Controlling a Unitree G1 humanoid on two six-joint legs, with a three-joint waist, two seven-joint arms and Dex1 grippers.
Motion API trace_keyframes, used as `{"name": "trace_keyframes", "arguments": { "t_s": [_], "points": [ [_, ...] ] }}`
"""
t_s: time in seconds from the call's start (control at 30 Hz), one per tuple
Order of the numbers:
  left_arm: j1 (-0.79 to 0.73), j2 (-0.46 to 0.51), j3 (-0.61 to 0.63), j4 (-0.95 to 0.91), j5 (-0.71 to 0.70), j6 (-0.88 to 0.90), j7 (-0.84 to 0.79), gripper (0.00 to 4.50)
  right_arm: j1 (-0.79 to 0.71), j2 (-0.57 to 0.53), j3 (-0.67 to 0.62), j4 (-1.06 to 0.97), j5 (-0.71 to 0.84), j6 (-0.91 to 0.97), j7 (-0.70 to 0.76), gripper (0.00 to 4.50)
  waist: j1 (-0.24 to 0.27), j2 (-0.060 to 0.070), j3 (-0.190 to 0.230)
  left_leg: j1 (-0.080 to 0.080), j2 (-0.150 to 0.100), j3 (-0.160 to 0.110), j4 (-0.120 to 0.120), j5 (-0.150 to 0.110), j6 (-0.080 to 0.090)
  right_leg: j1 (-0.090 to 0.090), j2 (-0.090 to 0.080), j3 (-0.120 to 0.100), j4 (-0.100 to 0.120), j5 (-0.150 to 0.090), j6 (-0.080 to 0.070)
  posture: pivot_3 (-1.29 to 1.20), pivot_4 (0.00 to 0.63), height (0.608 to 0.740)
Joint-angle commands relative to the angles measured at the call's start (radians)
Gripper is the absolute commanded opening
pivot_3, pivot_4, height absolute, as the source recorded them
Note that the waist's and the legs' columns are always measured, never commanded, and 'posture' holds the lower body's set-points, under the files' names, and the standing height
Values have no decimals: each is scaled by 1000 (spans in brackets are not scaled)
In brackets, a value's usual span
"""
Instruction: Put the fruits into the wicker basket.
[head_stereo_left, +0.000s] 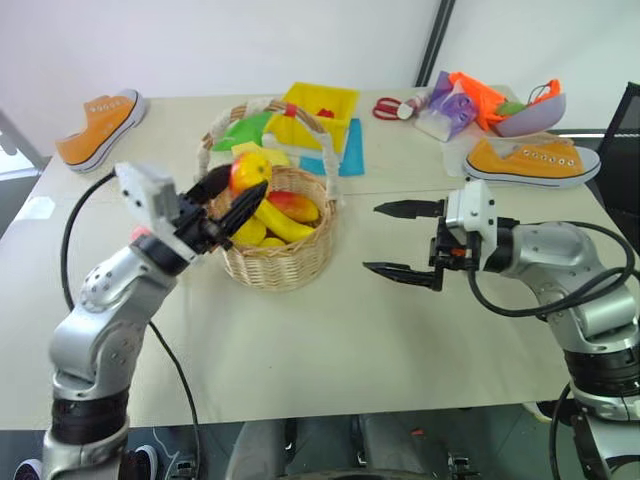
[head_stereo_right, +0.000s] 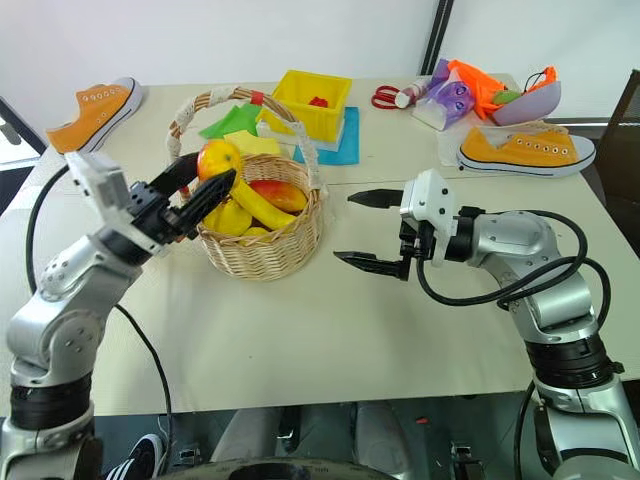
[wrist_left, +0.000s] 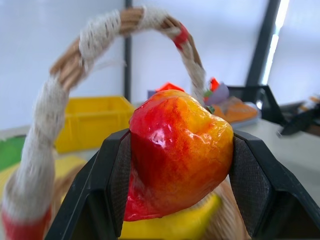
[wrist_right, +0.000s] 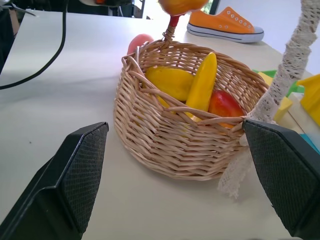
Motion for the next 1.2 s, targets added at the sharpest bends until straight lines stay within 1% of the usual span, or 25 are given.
{"name": "trace_keyframes", "arguments": {
  "t_s": [0.03,0.07,0.1,0.13,0.2,0.3,0.33,0.47,0.53,0.57,0.63,0.67,0.73,0.77,0.87,0.9,0.93,1.0,1.2],
  "points": [
    [-9,-14,-9,2,58,-2,47,3370,2,-3,-27,-36,-4,-13,-17,4500,0,0,0,0,0,0,0,0,0,0,0,0,0,0,0,0,150,740],
    [-5,-12,-14,7,95,-17,53,3686,3,-5,-27,-36,-3,-12,-18,4500,2,0,0,0,0,0,0,0,0,0,0,0,0,0,0,0,150,740],
    [2,-8,-16,9,109,-22,43,4211,4,-7,-27,-35,-4,-13,-18,4500,2,0,0,0,0,0,0,0,0,0,0,0,1,0,0,0,150,740],
    [9,-7,-14,10,117,-25,39,4482,3,-7,-27,-33,-5,-14,-19,4500,3,0,0,0,0,0,1,0,0,0,0,0,1,0,0,0,150,740],
    [24,-9,-3,-3,117,-25,31,4482,2,-7,-29,-31,-5,-13,-19,4500,3,0,0,0,0,0,1,0,0,0,0,0,0,0,0,0,150,740],
    [66,1,35,-50,31,6,-19,4482,-3,-5,-30,-29,2,-7,-20,4500,2,0,0,0,0,0,2,0,0,1,0,0,0,0,0,0,150,740],
    [80,7,46,-59,32,1,-25,4482,-3,-4,-28,-29,3,-7,-19,4500,1,0,0,0,0,0,2,0,0,1,0,0,0,0,0,0,150,740],
    [173,34,165,-113,-70,-23,-92,4482,-16,16,-19,-31,13,-5,-22,4500,0,0,0,0,1,0,1,0,0,0,0,0,0,0,0,0,150,740],
    [261,67,273,-132,-165,-18,-164,4482,-23,20,-15,-31,17,-3,-20,4500,-4,0,0,0,1,0,1,0,0,0,0,0,0,0,0,0,150,740],
    [311,86,332,-120,-207,-8,-201,4482,-27,21,-13,-29,17,-4,-16,4500,-4,0,0,0,1,0,0,0,0,-1,0,0,0,0,0,0,150,740],
    [397,107,447,-39,-231,-27,-263,4482,-32,17,-4,-25,16,-9,1,4500,-3,0,0,0,1,0,0,0,0,-1,-1,0,0,0,-1,0,150,740],
    [424,113,488,16,-211,-45,-271,4482,-36,14,0,-24,17,-12,12,4500,-2,1,0,0,1,0,0,0,-1,-1,-1,0,0,-1,-1,0,150,740],
    [443,117,525,82,-169,-76,-270,4482,-41,14,6,-23,15,-15,24,4500,1,1,0,1,1,0,0,0,-1,0,-1,0,0,-1,-2,0,150,740],
    [436,117,529,117,-146,-79,-244,4482,-45,13,15,-24,7,-16,28,4500,4,0,1,1,1,0,0,0,-1,0,-1,0,0,-2,-4,0,150,740],
    [412,105,498,196,22,-198,-196,4482,-54,19,50,-26,-35,-49,37,4500,7,-1,0,1,0,-1,1,0,-1,-1,-2,0,-4,-2,-5,0,150,740],
    [390,87,455,212,57,-206,-174,4482,-59,33,63,-26,-41,-51,27,4500,6,-2,0,0,0,0,1,0,0,-1,-3,0,-4,-2,-5,0,150,740],
    [371,71,418,224,59,-181,-156,4482,-62,45,72,-28,-44,-49,16,4500,6,-2,0,0,-1,0,1,-1,0,-1,-3,0,-5,-2,-5,0,150,740],
    [336,45,369,249,95,-184,-129,4482,-67,58,83,-30,-51,-45,5,4500,6,-2,0,0,-2,0,1,-1,0,-1,-5,0,-5,-2,-5,0,150,740],
    [256,20,353,320,148,-199,-56,4482,-74,66,90,-36,-72,-48,-8,4500,-2,-3,-1,-1,-2,0,-3,0,-1,-4,-5,0,-2,0,-1,0,150,740]
  ]
}}
